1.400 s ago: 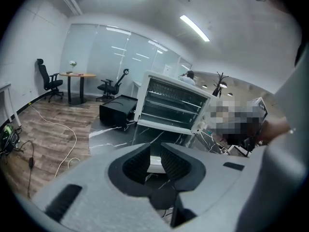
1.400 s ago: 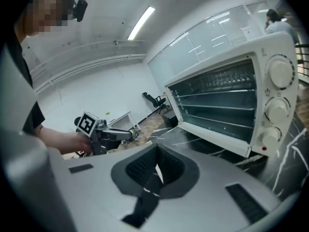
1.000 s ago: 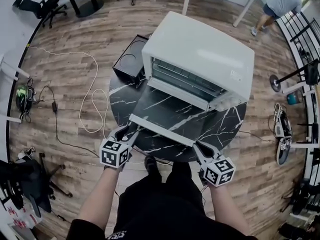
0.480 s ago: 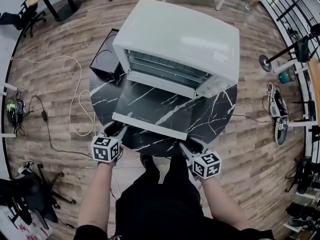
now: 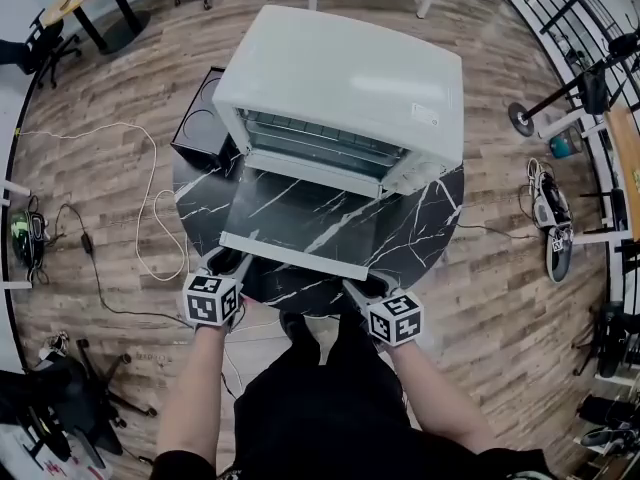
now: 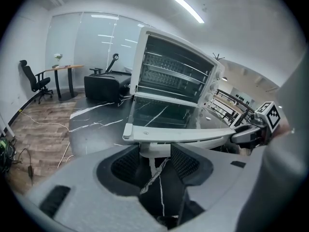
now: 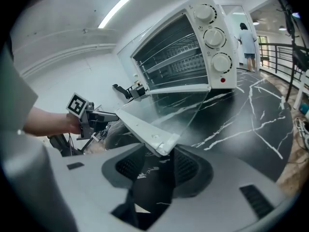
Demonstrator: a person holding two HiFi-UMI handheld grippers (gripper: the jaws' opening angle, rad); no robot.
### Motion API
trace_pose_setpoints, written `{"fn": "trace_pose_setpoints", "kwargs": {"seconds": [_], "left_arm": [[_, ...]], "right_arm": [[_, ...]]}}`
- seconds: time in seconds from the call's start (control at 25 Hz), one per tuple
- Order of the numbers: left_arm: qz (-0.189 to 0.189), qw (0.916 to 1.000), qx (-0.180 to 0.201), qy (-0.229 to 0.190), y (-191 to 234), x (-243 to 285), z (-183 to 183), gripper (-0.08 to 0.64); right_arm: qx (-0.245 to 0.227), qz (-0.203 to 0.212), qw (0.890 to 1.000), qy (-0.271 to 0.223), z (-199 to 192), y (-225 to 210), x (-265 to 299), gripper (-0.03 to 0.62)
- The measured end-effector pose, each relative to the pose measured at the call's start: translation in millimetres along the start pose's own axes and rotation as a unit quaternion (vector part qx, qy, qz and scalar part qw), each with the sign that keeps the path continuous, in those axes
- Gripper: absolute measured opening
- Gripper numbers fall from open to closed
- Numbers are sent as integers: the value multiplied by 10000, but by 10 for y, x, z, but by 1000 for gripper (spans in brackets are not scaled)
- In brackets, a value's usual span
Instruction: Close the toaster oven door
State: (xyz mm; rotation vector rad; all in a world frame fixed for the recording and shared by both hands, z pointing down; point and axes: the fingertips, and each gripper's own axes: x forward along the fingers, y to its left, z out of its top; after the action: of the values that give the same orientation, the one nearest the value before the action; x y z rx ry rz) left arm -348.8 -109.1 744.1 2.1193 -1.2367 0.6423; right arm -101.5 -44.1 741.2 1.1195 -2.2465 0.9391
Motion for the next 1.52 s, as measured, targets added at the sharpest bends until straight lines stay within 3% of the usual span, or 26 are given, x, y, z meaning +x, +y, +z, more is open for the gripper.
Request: {"fn": "trace_pose_setpoints", "kwargs": {"seconds": [0.28, 0.68, 1.52], "left_arm": [[-98, 9996, -85, -246, -68, -209, 286, 208], [101, 9971, 447, -610, -192, -467, 1030, 190], [294, 9855, 489, -1599, -287, -446, 2452, 190]], "right_arm": [[-57, -98, 9999, -107, 271, 60, -204, 136], [-32, -6, 9984, -558, 1005, 144, -576, 143], [-683, 93, 9846, -1606, 2369, -79, -901, 120]]}}
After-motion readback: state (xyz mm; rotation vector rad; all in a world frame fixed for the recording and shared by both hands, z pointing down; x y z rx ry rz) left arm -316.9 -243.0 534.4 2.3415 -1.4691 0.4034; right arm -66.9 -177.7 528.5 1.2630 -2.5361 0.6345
